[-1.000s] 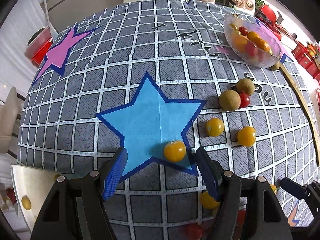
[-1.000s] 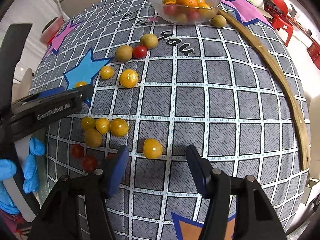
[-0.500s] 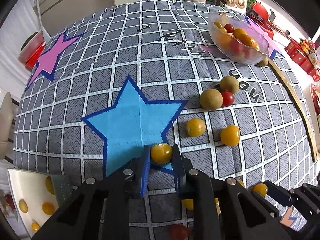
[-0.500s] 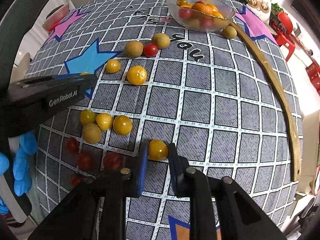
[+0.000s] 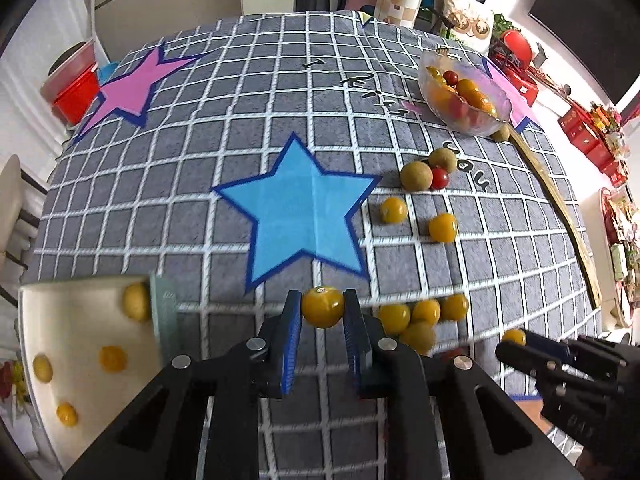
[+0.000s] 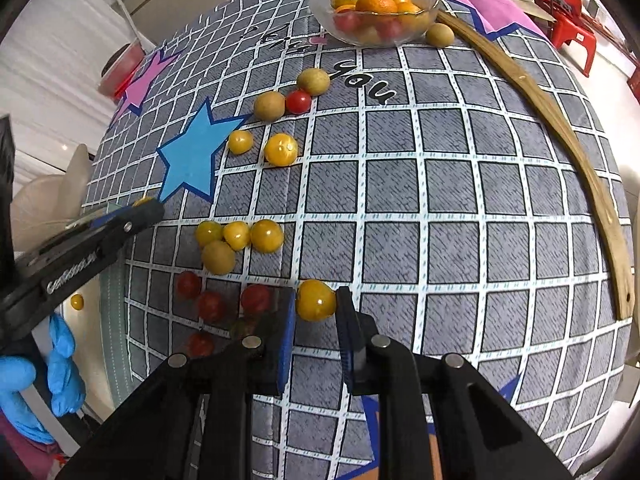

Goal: Organize fruits
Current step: 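Carry both held yellow tomatoes over the white tray, then open both tools to drop the yellow tomatoes into the tray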

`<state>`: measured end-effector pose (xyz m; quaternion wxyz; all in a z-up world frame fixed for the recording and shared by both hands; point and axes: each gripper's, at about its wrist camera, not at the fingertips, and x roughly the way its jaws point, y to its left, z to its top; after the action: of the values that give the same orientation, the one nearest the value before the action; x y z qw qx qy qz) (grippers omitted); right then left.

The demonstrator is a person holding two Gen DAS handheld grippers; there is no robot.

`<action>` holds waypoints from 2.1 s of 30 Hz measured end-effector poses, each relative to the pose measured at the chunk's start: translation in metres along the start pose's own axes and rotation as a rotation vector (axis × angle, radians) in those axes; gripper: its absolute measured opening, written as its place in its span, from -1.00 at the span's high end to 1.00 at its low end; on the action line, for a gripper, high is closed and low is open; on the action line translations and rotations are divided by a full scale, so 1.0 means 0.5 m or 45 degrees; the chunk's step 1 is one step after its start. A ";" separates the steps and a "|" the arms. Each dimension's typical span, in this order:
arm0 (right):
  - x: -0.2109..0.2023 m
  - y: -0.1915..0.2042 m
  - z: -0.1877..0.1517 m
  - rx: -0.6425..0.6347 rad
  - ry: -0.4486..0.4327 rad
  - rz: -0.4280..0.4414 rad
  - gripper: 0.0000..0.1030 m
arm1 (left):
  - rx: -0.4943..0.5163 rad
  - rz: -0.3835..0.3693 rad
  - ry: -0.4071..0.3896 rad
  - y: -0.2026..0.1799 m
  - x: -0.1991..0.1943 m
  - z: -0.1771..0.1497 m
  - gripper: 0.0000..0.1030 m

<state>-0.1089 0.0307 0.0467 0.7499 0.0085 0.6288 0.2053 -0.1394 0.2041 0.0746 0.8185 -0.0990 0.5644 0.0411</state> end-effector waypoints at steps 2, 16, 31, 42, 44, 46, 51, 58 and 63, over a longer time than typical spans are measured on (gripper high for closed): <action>-0.004 0.001 -0.007 0.008 0.005 0.004 0.58 | -0.004 0.002 -0.002 0.010 -0.011 -0.010 0.58; -0.002 0.133 -0.001 -0.113 0.019 0.040 0.58 | -0.079 0.095 -0.011 0.125 -0.091 -0.120 0.58; 0.050 0.404 -0.014 -0.406 0.080 0.139 0.58 | -0.355 0.213 -0.012 0.331 -0.130 -0.235 0.58; 0.143 0.559 -0.030 -0.555 0.186 0.187 0.58 | -0.467 0.295 0.020 0.418 -0.112 -0.292 0.58; 0.160 0.579 -0.031 -0.574 0.195 0.184 0.58 | -0.481 0.308 0.025 0.427 -0.107 -0.299 0.58; 0.168 0.588 -0.032 -0.593 0.200 0.179 0.58 | -0.486 0.317 0.031 0.433 -0.102 -0.304 0.58; 0.194 0.609 -0.032 -0.617 0.212 0.162 0.58 | -0.483 0.328 0.039 0.436 -0.093 -0.312 0.58; 0.223 0.618 -0.033 -0.626 0.221 0.131 0.58 | -0.418 0.368 0.036 0.419 -0.085 -0.312 0.57; 0.223 0.630 -0.041 -0.625 0.217 0.127 0.56 | -0.386 0.379 0.034 0.417 -0.087 -0.310 0.40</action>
<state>-0.2081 0.3496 0.0230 0.6627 -0.1601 0.6199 0.3885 -0.3346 0.3776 0.0378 0.7716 -0.1369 0.5709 0.2448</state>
